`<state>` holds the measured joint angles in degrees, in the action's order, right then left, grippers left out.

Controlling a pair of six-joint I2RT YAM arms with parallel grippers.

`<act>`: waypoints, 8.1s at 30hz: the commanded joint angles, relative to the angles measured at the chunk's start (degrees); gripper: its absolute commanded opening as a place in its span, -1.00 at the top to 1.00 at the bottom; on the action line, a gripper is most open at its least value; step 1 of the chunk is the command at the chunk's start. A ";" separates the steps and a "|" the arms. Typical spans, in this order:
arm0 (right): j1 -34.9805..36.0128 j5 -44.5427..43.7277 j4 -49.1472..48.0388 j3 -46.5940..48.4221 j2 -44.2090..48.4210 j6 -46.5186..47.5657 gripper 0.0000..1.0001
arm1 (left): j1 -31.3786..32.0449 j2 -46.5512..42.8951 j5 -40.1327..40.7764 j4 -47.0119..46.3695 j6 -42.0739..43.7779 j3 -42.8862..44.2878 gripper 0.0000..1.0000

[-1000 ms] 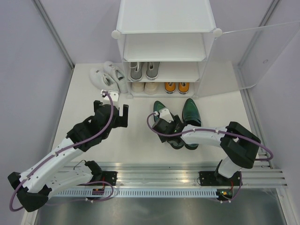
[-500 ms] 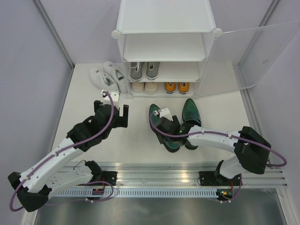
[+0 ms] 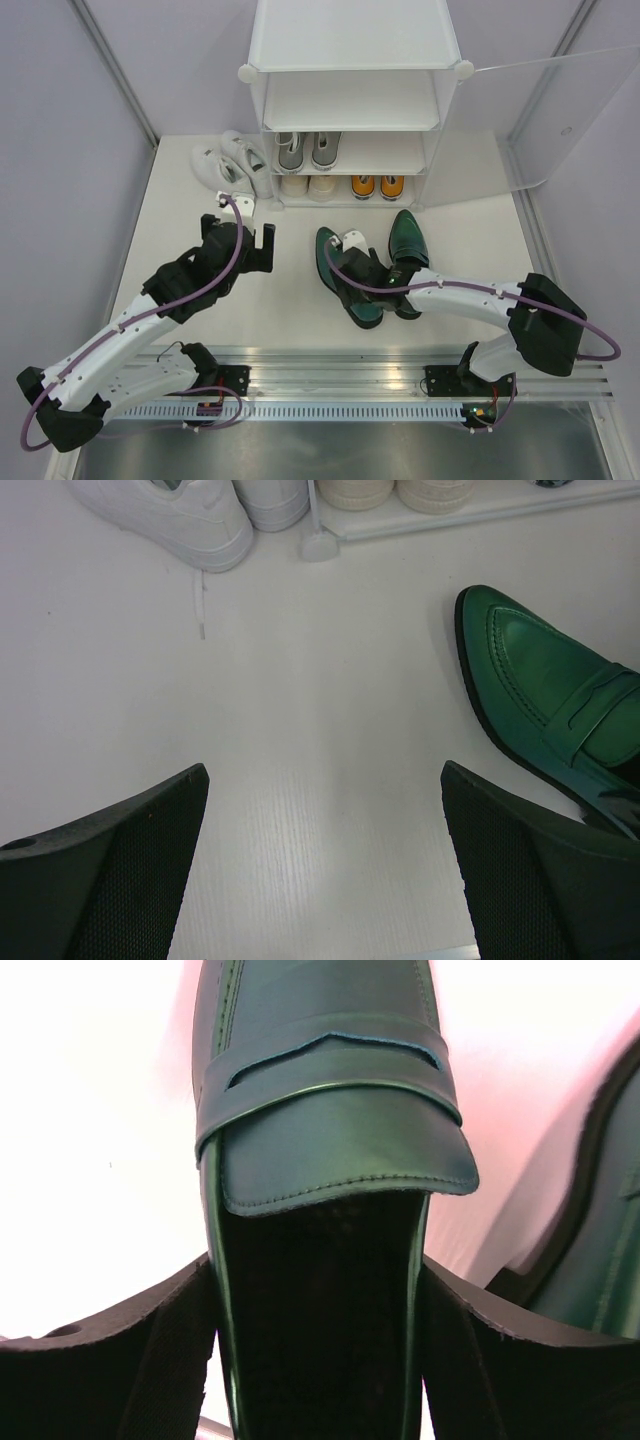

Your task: Place and organize the shoes in the shoe cabinet

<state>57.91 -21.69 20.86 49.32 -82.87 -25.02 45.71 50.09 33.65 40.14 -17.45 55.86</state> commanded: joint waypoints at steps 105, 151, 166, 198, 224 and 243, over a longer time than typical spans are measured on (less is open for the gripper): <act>-18.18 -1.51 -1.61 15.71 6.51 3.48 0.99 | -0.27 -3.15 0.89 -2.44 1.10 -0.13 -0.98; -28.02 1.04 -7.24 40.33 -15.83 0.58 0.99 | -2.99 37.50 -33.39 -51.72 -16.82 -1.82 -0.99; -29.70 3.50 -6.01 42.96 -18.55 -1.08 0.98 | -8.62 57.40 -43.23 -56.05 -20.43 10.93 -0.96; -30.31 5.35 -4.08 44.99 -20.58 -2.85 -0.90 | -10.12 58.99 -44.46 -64.13 -25.35 8.57 -0.96; -30.40 7.10 -3.72 40.51 -13.81 -2.14 -0.94 | -10.12 57.58 -44.28 -61.76 -24.47 10.06 -0.96; -30.40 10.26 -7.76 22.67 6.05 -0.48 -0.95 | -10.12 50.03 -43.32 -54.92 -22.37 7.69 -0.98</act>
<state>27.42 -13.74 16.10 74.78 -79.35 -26.79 35.94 104.79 -10.59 -16.01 -41.30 64.10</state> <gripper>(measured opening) 0.974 0.987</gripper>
